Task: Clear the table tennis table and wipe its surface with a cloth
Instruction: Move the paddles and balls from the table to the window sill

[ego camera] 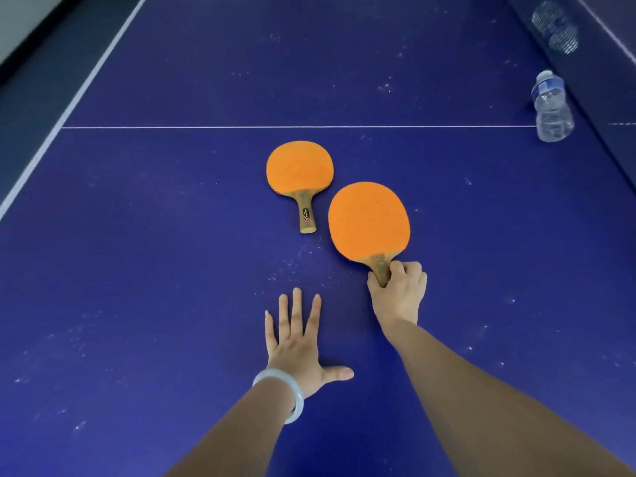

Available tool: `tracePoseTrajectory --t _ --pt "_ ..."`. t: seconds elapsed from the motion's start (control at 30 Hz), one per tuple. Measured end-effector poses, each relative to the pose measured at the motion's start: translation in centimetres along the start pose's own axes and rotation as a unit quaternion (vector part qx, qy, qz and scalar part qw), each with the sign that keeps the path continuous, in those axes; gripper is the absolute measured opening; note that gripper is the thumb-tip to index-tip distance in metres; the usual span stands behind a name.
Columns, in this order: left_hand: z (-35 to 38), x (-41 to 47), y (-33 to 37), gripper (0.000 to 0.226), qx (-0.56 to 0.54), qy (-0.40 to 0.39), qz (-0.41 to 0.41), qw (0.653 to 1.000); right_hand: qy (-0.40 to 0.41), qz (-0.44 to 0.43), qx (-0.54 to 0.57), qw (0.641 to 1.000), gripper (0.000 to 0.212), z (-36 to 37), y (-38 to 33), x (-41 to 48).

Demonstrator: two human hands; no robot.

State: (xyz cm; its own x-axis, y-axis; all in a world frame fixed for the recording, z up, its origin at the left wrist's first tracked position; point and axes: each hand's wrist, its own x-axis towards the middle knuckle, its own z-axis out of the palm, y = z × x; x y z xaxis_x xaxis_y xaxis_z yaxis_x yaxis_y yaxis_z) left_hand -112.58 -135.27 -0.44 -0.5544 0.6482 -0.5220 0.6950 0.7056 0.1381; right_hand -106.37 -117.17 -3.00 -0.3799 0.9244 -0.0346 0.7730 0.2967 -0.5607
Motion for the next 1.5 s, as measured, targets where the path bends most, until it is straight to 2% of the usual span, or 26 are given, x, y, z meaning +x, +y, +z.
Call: tracePoseTrajectory --t 0.2,0.3,0.4,0.57,0.67,0.8,1.07,1.2,1.33,1.5 --pt "0.2 0.0 0.0 0.129 -0.006 -0.002 0.005 1.0 0.054 -0.053 -0.025 0.997 0.028 0.4 0.1 -0.2" --pt "-0.1 0.5 -0.4 0.124 -0.008 0.038 0.032 0.999 0.064 -0.051 -0.033 0.996 0.029 0.7 0.1 -0.3" --pt "-1.7 2.2 -0.6 0.11 -0.06 0.095 0.041 0.993 0.06 -0.047 -0.045 0.996 0.029 0.8 0.0 -0.1" --pt "-5.6 7.1 -0.4 0.095 -0.177 0.203 -0.028 0.962 0.059 -0.042 -0.068 0.995 0.03 0.9 -0.2 0.3" --pt "-7.6 10.1 -0.4 0.092 -0.184 0.217 -0.073 0.956 0.059 -0.042 -0.074 0.995 0.03 1.0 -0.1 0.2" --pt "-10.2 14.1 0.1 0.071 -0.148 0.254 -0.127 0.947 0.068 -0.046 -0.071 0.994 0.031 1.0 -0.3 0.2" --pt "-12.2 19.8 1.0 0.073 -0.084 0.24 -0.184 0.949 0.068 -0.042 -0.074 0.994 0.032 1.2 -0.1 0.3" --pt "-12.4 20.3 0.6 0.065 -0.072 0.231 -0.166 0.956 0.07 -0.044 -0.075 0.994 0.031 1.3 -0.1 0.4" --pt "-12.1 19.4 -0.2 0.049 -0.042 0.232 -0.114 0.965 0.07 -0.041 -0.07 0.994 0.032 1.2 -0.2 0.4" --pt "-10.8 16.8 -0.6 0.043 -0.036 0.229 -0.086 0.969 0.071 -0.036 -0.072 0.994 0.031 1.2 -0.3 0.3"
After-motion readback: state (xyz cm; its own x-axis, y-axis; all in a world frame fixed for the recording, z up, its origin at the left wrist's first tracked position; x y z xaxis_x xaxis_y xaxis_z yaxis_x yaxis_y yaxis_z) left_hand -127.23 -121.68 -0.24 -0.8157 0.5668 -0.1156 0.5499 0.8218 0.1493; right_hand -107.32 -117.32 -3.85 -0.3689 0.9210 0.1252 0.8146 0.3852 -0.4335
